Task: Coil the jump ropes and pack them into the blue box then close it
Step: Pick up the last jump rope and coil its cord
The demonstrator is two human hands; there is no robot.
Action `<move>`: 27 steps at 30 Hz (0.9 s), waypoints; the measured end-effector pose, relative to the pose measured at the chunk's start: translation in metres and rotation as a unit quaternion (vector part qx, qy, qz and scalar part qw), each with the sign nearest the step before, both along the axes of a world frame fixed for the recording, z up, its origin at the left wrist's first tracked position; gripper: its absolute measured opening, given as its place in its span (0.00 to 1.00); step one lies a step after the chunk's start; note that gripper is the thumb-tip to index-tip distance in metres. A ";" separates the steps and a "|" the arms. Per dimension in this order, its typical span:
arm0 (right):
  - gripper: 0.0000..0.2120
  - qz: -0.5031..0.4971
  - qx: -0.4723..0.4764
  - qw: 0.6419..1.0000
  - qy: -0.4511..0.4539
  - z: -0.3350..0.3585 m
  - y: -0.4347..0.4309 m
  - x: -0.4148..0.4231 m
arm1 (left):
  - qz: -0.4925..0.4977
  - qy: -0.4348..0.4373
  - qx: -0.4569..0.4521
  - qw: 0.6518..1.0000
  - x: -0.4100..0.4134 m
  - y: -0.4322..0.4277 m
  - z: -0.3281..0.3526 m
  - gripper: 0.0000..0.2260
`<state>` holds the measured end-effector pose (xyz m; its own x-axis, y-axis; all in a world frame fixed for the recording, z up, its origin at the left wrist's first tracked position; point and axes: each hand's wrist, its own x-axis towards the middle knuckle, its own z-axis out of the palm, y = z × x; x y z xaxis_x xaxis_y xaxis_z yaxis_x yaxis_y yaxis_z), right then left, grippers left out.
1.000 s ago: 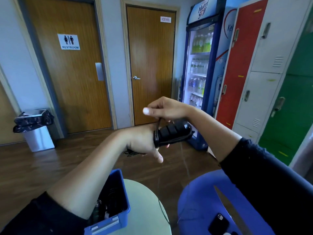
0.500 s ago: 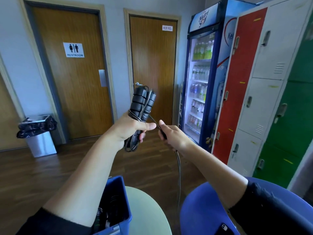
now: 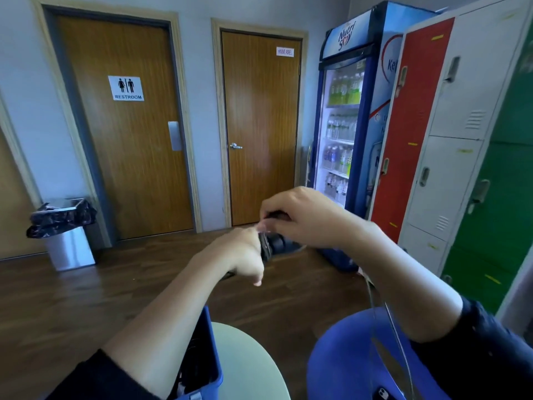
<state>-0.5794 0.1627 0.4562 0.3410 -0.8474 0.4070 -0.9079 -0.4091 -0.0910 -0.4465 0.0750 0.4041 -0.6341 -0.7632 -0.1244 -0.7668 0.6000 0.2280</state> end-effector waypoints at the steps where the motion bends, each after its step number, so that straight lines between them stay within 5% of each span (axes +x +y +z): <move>1: 0.09 0.039 0.038 0.998 -0.031 0.004 -0.012 -0.006 | -0.048 0.015 0.015 0.999 -0.001 0.004 0.002 0.33; 7: 0.05 0.125 0.275 0.908 -0.290 -0.009 -0.050 -0.044 | -0.154 0.157 0.041 0.975 0.008 0.013 0.014 0.17; 11: 0.16 0.022 0.267 0.870 -0.414 -0.052 -0.050 -0.049 | -0.164 0.256 0.074 0.950 0.014 0.005 0.019 0.18; 15: 0.22 0.013 0.289 0.830 -0.477 -0.080 -0.047 -0.039 | -0.149 0.360 0.123 0.912 0.015 -0.003 0.013 0.30; 17: 0.25 -0.010 0.284 0.819 -0.499 -0.085 -0.042 -0.031 | -0.148 0.402 0.142 0.892 0.014 -0.004 0.011 0.25; 19: 0.27 -0.043 0.286 0.818 -0.496 -0.092 -0.039 -0.032 | -0.120 0.430 0.144 0.883 0.014 -0.007 0.009 0.18; 22: 0.28 -0.147 0.257 0.838 -0.459 -0.092 -0.031 -0.033 | -0.029 0.437 0.138 0.888 0.013 -0.016 0.005 0.21; 27: 0.20 -0.305 0.058 0.938 -0.153 -0.072 -0.002 -0.013 | 0.185 0.320 0.067 0.927 0.005 -0.021 0.004 0.32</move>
<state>-0.5923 0.1612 0.3838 -0.3401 -0.8915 0.2994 -0.8936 0.2072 -0.3982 -0.4417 0.0544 0.4082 -0.3081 -0.9482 0.0772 -0.5969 0.2559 0.7604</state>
